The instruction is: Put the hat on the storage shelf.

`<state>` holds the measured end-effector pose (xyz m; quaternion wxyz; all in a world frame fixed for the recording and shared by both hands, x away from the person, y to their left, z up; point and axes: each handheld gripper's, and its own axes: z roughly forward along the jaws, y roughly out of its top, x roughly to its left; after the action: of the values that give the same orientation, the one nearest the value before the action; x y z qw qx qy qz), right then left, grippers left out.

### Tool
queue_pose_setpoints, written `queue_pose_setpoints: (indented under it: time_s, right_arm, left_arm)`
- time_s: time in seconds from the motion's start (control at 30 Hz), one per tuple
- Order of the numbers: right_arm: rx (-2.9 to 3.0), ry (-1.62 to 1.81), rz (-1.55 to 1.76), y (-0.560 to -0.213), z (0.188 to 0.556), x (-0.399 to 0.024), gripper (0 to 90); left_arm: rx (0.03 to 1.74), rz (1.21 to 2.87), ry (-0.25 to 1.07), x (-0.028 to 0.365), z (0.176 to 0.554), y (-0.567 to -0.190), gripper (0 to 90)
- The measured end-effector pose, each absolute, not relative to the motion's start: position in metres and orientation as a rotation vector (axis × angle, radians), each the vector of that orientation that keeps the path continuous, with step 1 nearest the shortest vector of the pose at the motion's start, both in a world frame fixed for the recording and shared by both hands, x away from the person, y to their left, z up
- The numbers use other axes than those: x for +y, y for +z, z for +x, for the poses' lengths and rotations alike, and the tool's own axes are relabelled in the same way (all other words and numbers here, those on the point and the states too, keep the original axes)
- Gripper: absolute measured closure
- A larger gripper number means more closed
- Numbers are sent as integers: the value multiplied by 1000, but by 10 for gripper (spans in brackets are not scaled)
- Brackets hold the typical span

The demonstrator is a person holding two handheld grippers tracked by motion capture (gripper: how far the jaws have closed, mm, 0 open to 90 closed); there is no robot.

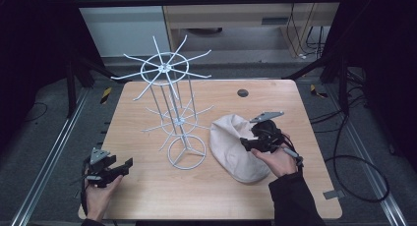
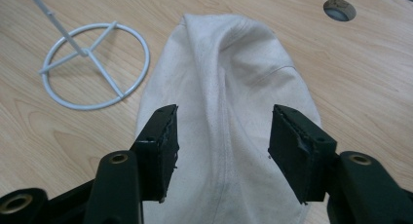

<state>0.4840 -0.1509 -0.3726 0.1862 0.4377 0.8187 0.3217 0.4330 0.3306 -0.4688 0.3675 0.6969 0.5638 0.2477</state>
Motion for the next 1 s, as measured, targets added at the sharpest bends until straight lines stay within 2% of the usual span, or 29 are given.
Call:
queue_pose_setpoints:
  time_s: [0.37,1.0]
  right_arm:
    - [2355,836,1241,-386,498,-142,460]
    - [2416,725,1248,-413,516,-131,548]
  left_arm:
    - [1449,1793,638,331,433,-469,315]
    - [1451,1799,640,330,434,-470,314]
